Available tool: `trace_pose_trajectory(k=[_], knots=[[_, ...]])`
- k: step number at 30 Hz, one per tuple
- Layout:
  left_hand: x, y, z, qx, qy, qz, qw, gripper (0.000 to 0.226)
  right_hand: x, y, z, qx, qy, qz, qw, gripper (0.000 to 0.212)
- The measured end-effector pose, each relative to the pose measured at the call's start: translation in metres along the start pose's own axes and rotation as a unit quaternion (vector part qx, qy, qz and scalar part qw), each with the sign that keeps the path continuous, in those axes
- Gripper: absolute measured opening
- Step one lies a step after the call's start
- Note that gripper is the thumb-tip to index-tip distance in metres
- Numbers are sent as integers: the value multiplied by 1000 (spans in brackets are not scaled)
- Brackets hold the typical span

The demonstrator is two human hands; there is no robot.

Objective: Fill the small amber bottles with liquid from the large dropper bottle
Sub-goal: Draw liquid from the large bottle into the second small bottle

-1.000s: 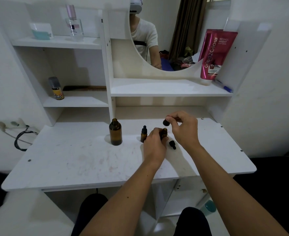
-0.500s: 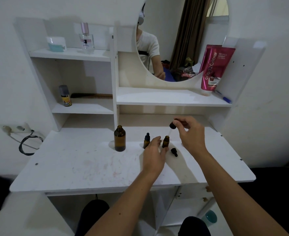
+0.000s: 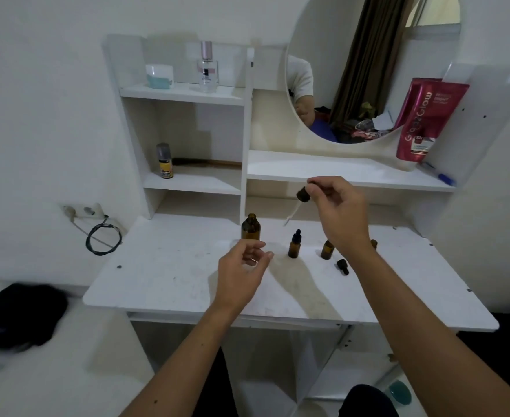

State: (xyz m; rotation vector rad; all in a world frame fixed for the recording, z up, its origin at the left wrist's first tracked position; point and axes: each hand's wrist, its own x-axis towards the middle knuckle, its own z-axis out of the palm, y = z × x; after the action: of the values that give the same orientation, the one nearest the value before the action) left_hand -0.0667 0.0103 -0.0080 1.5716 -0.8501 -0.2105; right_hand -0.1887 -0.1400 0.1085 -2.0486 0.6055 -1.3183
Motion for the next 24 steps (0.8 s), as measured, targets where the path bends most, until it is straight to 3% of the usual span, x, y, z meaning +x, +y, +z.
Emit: trace_pose_trajectory(k=[5, 11, 15, 24], knots=[[12, -8, -21, 18, 114, 7, 993, 38, 6, -27, 38, 58, -20, 9, 998, 14], [32, -18, -22, 7, 17, -70, 997, 67, 14, -34, 57, 57, -25, 2, 998, 15], [40, -25, -16, 2, -26, -78, 997, 57, 15, -27, 62, 31, -38, -13, 999, 14], [42, -28, -15, 12, -19, -78, 997, 47, 9, -9, 81, 0, -79, -23, 997, 11]])
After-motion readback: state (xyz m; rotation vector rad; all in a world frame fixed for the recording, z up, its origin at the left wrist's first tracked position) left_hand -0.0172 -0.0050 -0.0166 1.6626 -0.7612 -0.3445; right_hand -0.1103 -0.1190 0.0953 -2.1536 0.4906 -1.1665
